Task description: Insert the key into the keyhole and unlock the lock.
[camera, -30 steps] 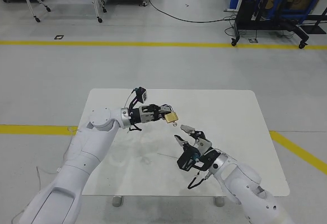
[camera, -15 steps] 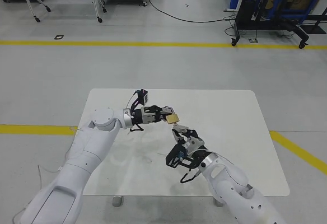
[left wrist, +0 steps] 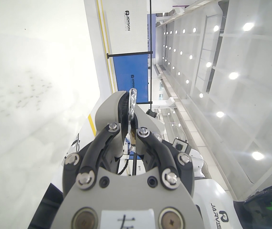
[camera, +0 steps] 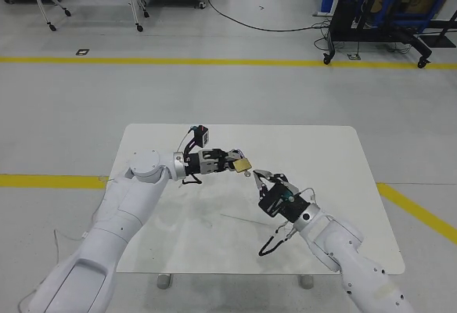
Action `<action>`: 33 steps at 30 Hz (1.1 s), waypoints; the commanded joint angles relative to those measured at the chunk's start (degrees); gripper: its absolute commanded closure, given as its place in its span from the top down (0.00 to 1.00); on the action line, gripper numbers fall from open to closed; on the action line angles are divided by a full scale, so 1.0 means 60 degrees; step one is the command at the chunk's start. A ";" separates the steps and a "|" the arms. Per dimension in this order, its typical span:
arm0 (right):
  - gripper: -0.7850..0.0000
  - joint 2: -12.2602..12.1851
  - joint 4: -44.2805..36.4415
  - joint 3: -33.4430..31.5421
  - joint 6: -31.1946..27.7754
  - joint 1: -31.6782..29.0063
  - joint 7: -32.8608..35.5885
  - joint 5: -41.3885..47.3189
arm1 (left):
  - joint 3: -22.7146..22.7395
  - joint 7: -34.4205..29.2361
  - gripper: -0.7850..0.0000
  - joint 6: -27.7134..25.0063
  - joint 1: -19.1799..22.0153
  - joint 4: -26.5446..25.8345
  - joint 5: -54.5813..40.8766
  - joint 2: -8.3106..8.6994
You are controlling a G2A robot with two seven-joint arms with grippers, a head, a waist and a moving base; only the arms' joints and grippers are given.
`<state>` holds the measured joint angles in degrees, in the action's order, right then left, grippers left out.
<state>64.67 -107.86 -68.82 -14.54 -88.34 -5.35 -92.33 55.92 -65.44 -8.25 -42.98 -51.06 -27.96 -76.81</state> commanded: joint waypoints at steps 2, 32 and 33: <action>0.00 -0.0024 -0.0047 -0.0191 -0.0100 -0.0075 -0.0072 0.0062 | 0.0003 -0.0006 0.00 -0.0006 0.0003 0.0011 0.0001 -0.0003; 1.00 -0.0336 -0.0837 -0.3874 -0.1065 -0.2336 -0.1715 0.1950 | -0.2942 0.3223 0.00 0.6401 0.0834 0.0008 0.3916 -0.0975; 1.00 -0.0335 -0.0749 -0.3897 -0.1084 -0.2363 -0.1716 0.2016 | -0.3048 0.3214 0.00 0.6638 0.0897 -0.0003 0.3941 -0.1039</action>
<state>62.65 -112.82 -92.07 -20.95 -102.40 -15.63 -80.54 38.19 -46.13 29.63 -37.95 -51.08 -4.37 -82.70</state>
